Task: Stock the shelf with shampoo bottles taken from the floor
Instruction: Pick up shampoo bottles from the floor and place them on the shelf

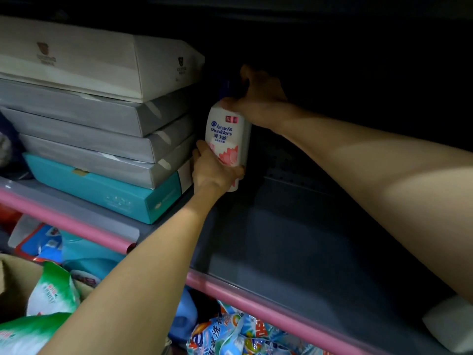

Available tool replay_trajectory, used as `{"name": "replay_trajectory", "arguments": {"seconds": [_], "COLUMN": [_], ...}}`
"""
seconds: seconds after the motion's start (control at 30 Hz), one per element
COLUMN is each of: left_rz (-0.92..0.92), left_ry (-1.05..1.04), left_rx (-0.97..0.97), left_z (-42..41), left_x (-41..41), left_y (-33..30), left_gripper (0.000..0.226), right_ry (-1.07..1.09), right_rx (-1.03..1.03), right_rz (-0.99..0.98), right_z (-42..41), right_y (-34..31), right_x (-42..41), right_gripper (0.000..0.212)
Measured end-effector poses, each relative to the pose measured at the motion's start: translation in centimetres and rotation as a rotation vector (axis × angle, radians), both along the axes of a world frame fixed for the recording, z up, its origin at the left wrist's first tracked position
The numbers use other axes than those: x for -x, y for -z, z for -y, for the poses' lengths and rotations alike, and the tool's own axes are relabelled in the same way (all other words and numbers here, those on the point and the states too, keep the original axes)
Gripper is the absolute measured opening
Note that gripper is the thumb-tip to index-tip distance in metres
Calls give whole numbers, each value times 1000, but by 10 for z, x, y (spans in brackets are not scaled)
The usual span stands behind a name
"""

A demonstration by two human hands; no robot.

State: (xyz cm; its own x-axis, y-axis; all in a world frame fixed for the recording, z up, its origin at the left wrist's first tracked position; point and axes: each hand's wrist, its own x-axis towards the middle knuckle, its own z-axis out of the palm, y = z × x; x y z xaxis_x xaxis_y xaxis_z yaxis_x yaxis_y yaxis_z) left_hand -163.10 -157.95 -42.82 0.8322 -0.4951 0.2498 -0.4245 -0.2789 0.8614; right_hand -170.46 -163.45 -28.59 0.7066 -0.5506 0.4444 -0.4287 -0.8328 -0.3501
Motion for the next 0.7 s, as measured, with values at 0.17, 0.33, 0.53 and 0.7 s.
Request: {"name": "replay_trajectory", "arguments": {"seconds": [0.17,0.33,0.53,0.7], "left_rz": [-47,-110,-257,-309], "left_ry": [6,30,409,621], "left_rx": [-18,-71,252,310], "left_z": [-7,-35,-89,-122], "left_x": [8,41,162,250], "left_y": [-1,-26,-72,-94], "left_gripper": [92,80,23,22], "right_ry": [20,69,153,179], "right_rx": [-29,-210,-417,-308], "right_rz": [-8,78,326,276], "right_z": [-8,-36,-99,-138], "right_y": [1,4,5,-2], "right_x": [4,46,154,271], "right_gripper": [65,51,23,25]}}
